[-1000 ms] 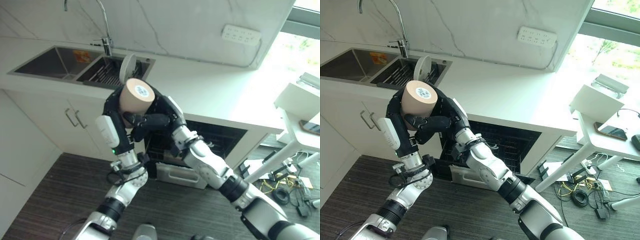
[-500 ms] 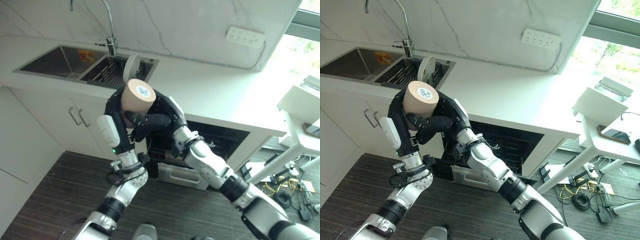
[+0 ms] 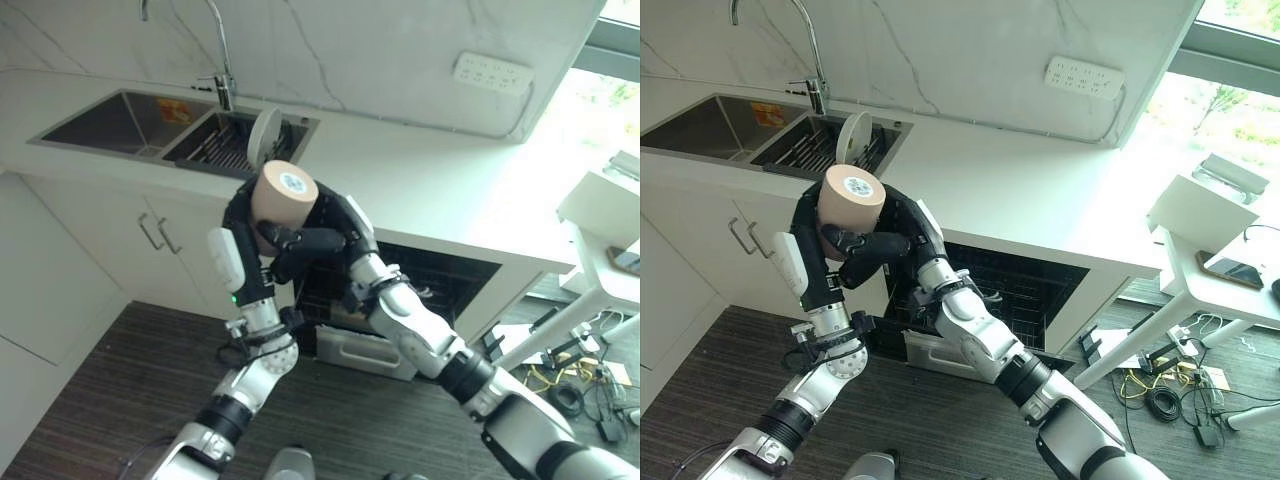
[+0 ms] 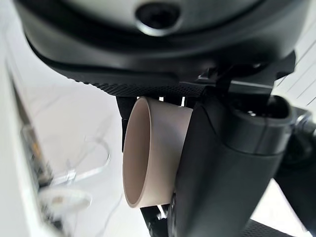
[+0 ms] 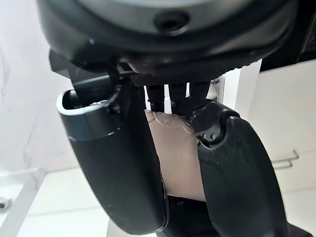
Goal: Place the dishes in the dishwasher.
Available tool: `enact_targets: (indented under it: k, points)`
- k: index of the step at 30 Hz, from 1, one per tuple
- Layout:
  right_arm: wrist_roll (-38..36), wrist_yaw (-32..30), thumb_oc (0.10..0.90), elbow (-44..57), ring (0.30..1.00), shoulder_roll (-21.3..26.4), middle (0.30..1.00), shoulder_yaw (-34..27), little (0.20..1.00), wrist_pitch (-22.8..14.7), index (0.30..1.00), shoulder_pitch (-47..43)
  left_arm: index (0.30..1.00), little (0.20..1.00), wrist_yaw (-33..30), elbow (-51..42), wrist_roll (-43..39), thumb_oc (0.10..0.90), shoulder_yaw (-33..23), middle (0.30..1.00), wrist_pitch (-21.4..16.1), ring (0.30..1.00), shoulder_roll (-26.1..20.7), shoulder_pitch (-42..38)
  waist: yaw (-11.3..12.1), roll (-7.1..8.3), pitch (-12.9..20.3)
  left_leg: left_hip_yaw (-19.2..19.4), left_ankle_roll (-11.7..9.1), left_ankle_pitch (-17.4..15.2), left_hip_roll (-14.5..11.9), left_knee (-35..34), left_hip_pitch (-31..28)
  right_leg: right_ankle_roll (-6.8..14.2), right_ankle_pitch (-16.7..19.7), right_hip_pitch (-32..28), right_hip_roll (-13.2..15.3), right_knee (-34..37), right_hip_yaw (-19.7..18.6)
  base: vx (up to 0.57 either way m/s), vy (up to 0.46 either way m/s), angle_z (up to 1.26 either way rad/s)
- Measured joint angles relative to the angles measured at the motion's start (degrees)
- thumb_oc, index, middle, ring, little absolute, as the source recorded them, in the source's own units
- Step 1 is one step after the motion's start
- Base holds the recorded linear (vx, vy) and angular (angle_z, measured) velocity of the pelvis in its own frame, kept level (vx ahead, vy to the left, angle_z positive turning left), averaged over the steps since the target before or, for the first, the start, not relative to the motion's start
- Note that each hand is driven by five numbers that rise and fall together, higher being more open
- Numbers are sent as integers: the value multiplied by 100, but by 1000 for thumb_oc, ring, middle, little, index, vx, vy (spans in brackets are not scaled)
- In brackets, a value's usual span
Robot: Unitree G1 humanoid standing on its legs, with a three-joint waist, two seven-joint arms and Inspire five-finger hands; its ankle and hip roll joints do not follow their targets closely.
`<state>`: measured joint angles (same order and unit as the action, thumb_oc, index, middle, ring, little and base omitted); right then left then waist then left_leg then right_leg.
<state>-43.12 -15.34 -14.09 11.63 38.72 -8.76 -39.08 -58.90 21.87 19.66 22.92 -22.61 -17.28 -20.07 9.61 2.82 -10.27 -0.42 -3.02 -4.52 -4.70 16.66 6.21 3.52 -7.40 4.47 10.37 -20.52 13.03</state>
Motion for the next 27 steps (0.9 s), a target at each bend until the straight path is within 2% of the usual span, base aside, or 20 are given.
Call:
enact_targets:
  k: [2, 4, 5, 6, 8, 11, 13, 17, 21, 27]
  points:
    - [20, -146, 400, -6, 300, 6, 300, -1, 300, -89, 300, 26, 900, 900, 304, -47, -253, 800, 22, 900, -72, 900, -4, -26, -4, -5, -3, 0, 3, -1, 2, -4, 2, 0, 0, -1, 2, 4, 2, 0, 0, 0]
    - [-29, -288, 400, -39, 300, 51, 300, -22, 300, -140, 300, 34, 900, 900, 888, -84, -1029, 800, 125, 900, -282, 900, -7, -62, 1, -28, -17, 0, -1, 1, 7, -3, 3, 1, 0, -10, 6, 11, 6, 0, 0, 0]
    - [-47, -297, 400, -88, 300, 131, 300, -30, 300, -155, 300, 35, 900, 900, 1195, -142, -1419, 800, 190, 900, -299, 900, -13, -55, 2, -48, -30, 1, 1, 3, 14, -2, 4, 2, 1, -13, 12, 16, 8, -35, 14, 4]
    - [-7, -268, 400, -68, 300, 338, 300, -147, 300, -156, 300, 182, 900, 900, 1877, -190, -2064, 800, 300, 900, -418, 900, -59, 10, -5, -103, -62, 0, 7, 10, 30, -1, 19, 8, 5, -13, 26, 26, 12, -40, 4, 4]
    - [9, -303, 400, 243, 300, 475, 300, -357, 300, -205, 300, 560, 900, 900, 2395, -335, -2402, 800, 434, 900, -531, 900, -62, 259, -15, -163, -99, -4, 4, 14, 45, -3, 45, 16, 9, -9, 38, 56, 18, -21, 1, 2]
    - [-63, -490, 400, 570, 300, 588, 300, -853, 300, -528, 300, 727, 900, 900, 2832, -338, -2760, 800, 637, 900, -472, 900, -49, 887, -155, -257, -157, 3, 16, 28, 61, -25, 60, 46, 31, -2, 44, 100, 17, 0, 0, 0]
    - [-212, -623, 400, 981, 300, 566, 300, -1265, 300, -854, 300, 760, 900, 900, 3047, -307, -3007, 800, 679, 900, -264, 900, -44, 1283, -234, -281, -173, 18, 17, 34, 61, -74, 51, 80, 51, 9, 41, 134, 12, -32, 30, -3]
    - [-210, -777, 400, 1679, 300, 555, 300, -2099, 300, -1437, 300, 749, 900, 900, 3086, -335, -3258, 800, 612, 900, -116, 900, -68, 1732, -282, -363, -278, 48, 13, 48, 70, -195, -134, 95, 56, -108, 46, 161, -4, -24, 33, -5]
    - [-208, -810, 400, 1828, 300, 565, 300, -2154, 300, -1522, 300, 761, 900, 900, 3319, -498, -3288, 800, 425, 900, -85, 900, -238, 1729, -323, -400, -300, 88, 10, 51, 63, -234, -189, 89, 42, -111, 43, 160, -39, -9, 32, -6]
    - [-210, -787, 400, 1824, 300, 554, 300, -2135, 300, -1438, 300, 795, 900, 900, 4208, -900, -3294, 800, 351, 900, 191, 900, -383, 1691, -324, -437, -321, 173, 23, 58, 72, -286, -247, 97, 47, -108, 55, 161, -126, -4, 42, -5]
